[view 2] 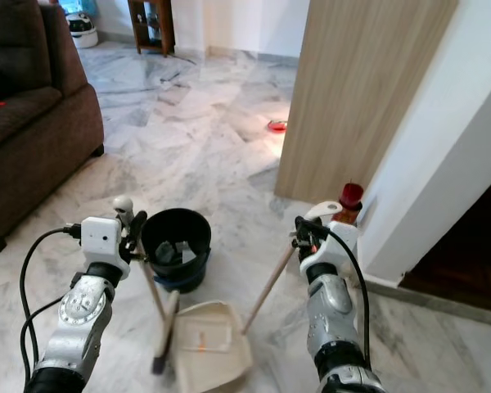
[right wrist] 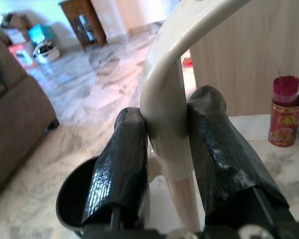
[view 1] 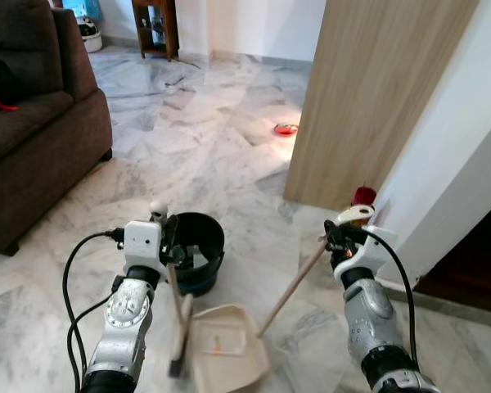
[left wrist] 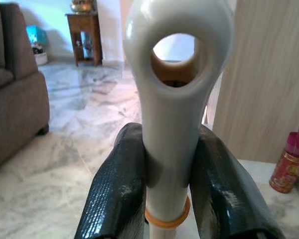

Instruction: Sweep floor

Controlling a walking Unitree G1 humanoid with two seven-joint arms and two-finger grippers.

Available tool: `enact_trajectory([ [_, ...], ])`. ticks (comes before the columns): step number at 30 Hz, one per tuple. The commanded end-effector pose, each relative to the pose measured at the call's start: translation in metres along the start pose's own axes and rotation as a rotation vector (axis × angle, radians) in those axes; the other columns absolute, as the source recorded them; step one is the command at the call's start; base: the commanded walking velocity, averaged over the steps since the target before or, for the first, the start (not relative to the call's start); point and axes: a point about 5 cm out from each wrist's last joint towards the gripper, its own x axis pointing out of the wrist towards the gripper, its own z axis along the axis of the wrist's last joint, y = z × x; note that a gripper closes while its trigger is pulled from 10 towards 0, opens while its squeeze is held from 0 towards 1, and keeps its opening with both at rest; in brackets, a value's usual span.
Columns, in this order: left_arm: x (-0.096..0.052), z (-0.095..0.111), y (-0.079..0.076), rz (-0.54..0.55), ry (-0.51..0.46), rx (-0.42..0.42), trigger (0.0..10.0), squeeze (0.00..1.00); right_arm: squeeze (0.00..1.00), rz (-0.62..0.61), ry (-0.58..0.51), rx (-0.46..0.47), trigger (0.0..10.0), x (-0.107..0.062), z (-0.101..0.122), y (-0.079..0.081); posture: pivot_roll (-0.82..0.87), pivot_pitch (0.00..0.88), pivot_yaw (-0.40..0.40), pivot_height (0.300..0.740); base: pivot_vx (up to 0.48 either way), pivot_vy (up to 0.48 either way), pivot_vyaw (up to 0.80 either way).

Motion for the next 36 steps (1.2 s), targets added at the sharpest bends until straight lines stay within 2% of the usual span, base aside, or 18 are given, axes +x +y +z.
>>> enact_trajectory([
  [1, 0.003, 0.009, 0.001, -0.006, -0.042, 0.015, 10.0, 0.00, 0.00, 0.012, -0.034, 0.019, 10.0, 0.003, 0.006, 0.005, 0.08, 0.000, -0.045, 0.740, 0.000, 0.000, 0.00],
  [11, 0.000, 0.007, 0.000, -0.026, -0.029, 0.015, 10.0, 0.00, 0.00, -0.014, -0.004, 0.006, 10.0, 0.000, -0.003, 0.003, 0.08, 0.000, -0.030, 0.740, 0.000, 0.000, 0.00],
  [23, -0.010, 0.006, 0.006, -0.040, -0.006, 0.035, 10.0, 0.00, 0.00, -0.127, 0.039, -0.012, 10.0, -0.011, -0.021, -0.004, 0.10, 0.000, -0.010, 0.740, 0.000, 0.000, 0.00],
  [26, -0.011, 0.006, 0.007, -0.042, -0.003, 0.038, 10.0, 0.00, 0.00, -0.123, 0.066, -0.029, 10.0, -0.012, -0.025, -0.003, 0.09, 0.000, -0.006, 0.740, 0.000, 0.000, 0.00],
  [36, -0.012, 0.008, 0.007, -0.047, 0.003, 0.039, 10.0, 0.00, 0.00, -0.148, 0.097, -0.042, 10.0, -0.011, -0.027, -0.009, 0.10, 0.000, -0.007, 0.740, 0.000, 0.000, 0.00],
])
